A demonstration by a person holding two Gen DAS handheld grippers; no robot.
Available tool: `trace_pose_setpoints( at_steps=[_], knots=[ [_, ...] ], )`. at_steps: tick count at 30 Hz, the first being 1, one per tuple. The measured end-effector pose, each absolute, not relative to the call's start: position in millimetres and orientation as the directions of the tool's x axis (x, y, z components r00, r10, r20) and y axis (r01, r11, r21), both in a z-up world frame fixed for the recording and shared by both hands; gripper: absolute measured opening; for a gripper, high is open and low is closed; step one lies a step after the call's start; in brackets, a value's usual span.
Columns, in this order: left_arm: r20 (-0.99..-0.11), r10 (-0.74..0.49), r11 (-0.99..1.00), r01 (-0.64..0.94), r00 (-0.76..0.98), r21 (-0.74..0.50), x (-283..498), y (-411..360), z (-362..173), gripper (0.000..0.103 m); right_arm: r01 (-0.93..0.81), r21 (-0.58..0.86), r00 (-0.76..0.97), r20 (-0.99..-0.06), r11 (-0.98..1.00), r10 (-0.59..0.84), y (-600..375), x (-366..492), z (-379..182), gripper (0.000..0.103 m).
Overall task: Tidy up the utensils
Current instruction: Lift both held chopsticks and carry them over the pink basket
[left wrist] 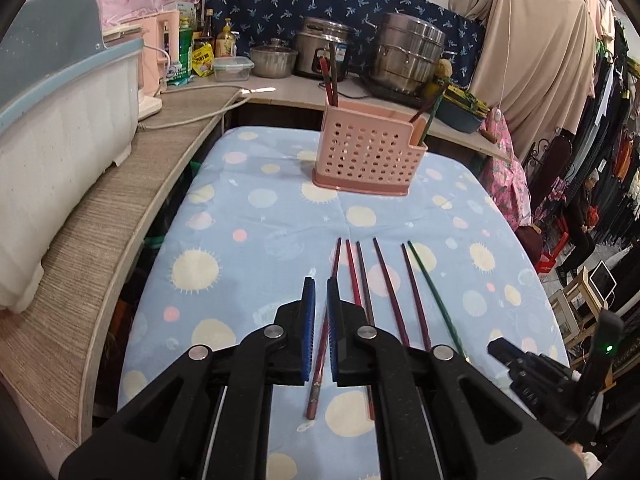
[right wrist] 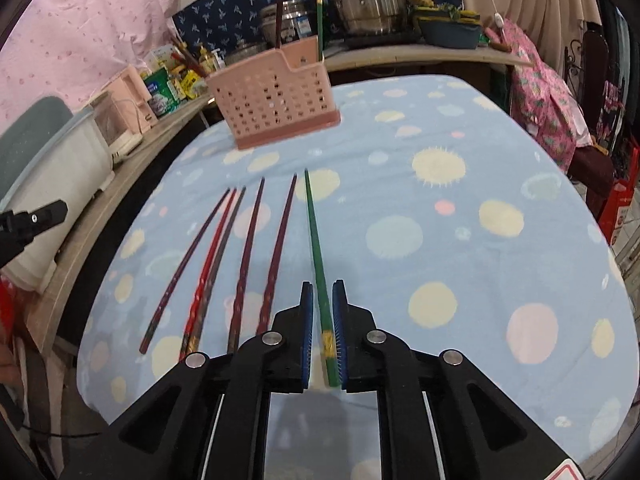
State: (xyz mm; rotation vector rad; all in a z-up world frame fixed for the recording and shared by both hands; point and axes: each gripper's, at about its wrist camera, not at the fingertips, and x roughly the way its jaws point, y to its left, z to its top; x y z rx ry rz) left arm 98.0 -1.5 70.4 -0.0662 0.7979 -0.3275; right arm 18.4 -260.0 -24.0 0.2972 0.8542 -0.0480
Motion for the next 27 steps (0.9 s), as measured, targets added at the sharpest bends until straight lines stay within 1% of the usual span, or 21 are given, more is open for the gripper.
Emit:
trace_pose_setpoints(
  at_steps=[3, 4, 5, 6, 7, 8, 10, 12, 16, 18, 21, 23, 24, 25, 27],
  knots=[
    [-0.723, -0.311, 0.947, 0.267, 0.617, -0.18, 94.7, -3.3, 52.1, 0.007, 0.157, 0.236, 0.631, -0.771, 0.959, 0.087, -253.2, 17.1, -40.2, 0.015],
    [-0.739, -0.307, 0.947, 0.27, 0.599, -0.174, 93.3, -5.6, 41.9, 0.01, 0.155, 0.232, 0.625, -0.776, 0.96, 0.086, -251.7, 17.0, -44.0, 0.015],
    [-0.749, -0.305, 0.947, 0.273, 0.588, -0.171, 92.1, -7.2, 34.6, 0.017, 0.154, 0.227, 0.62, -0.78, 0.962, 0.085, -250.5, 18.1, -47.1, 0.015],
    [-0.765, -0.293, 0.949, 0.27, 0.574, -0.16, 90.7, -9.2, 24.1, 0.021, 0.153, 0.225, 0.616, -0.783, 0.962, 0.086, -249.9, 18.2, -49.9, 0.015],
    [-0.774, -0.289, 0.95, 0.271, 0.564, -0.158, 89.2, -10.5, 15.9, 0.027, 0.151, 0.221, 0.613, -0.786, 0.963, 0.084, -249.2, 18.0, -52.1, 0.015],
    [-0.783, -0.286, 0.949, 0.274, 0.552, -0.154, 88.6, -11.8, 7.8, 0.031, 0.152, 0.214, 0.608, -0.79, 0.965, 0.079, -248.6, 18.2, -54.3, 0.015],
    [-0.804, -0.267, 0.952, 0.273, 0.532, -0.136, 87.1, -14.5, -8.5, 0.034, 0.15, 0.207, 0.612, -0.788, 0.967, 0.074, -249.1, 16.6, -56.6, 0.015],
    [-0.816, -0.25, 0.955, 0.271, 0.521, -0.12, 86.4, -15.4, -19.6, 0.035, 0.147, 0.194, 0.613, -0.787, 0.97, 0.064, -247.3, 16.0, -57.4, 0.015],
    [-0.837, -0.243, 0.957, 0.263, 0.49, -0.124, 90.1, -15.6, -39.4, 0.035, 0.15, 0.164, 0.613, -0.789, 0.975, 0.038, -245.0, 15.3, -57.2, 0.012],
    [-0.846, -0.24, 0.958, 0.259, 0.476, -0.126, 91.7, -16.1, -45.7, 0.034, 0.155, 0.172, 0.614, -0.788, 0.973, 0.042, -246.8, 14.9, -57.4, 0.009],
    [-0.848, -0.248, 0.956, 0.263, 0.469, -0.134, 90.9, -16.6, -49.7, 0.032, 0.155, 0.172, 0.614, -0.788, 0.973, 0.042, -247.0, 14.7, -57.2, 0.008],
    [-0.847, -0.248, 0.953, 0.274, 0.471, -0.126, 89.6, -18.5, -49.9, 0.02, 0.156, 0.172, 0.615, -0.788, 0.973, 0.041, -246.9, 14.6, -57.2, 0.008],
    [-0.848, -0.249, 0.952, 0.278, 0.469, -0.126, 89.6, -18.5, -50.1, 0.016, 0.157, 0.174, 0.615, -0.788, 0.972, 0.042, -247.2, 14.7, -57.1, 0.008],
    [-0.848, -0.258, 0.95, 0.282, 0.463, -0.135, 90.0, -18.0, -50.2, 0.008, 0.158, 0.177, 0.615, -0.787, 0.971, 0.043, -247.4, 14.5, -56.7, 0.008],
    [-0.851, -0.275, 0.945, 0.291, 0.447, -0.152, 89.7, -17.3, -49.6, 0.007, 0.159, 0.182, 0.618, -0.785, 0.97, 0.046, -247.8, 13.8, -54.8, 0.008]
  ],
)
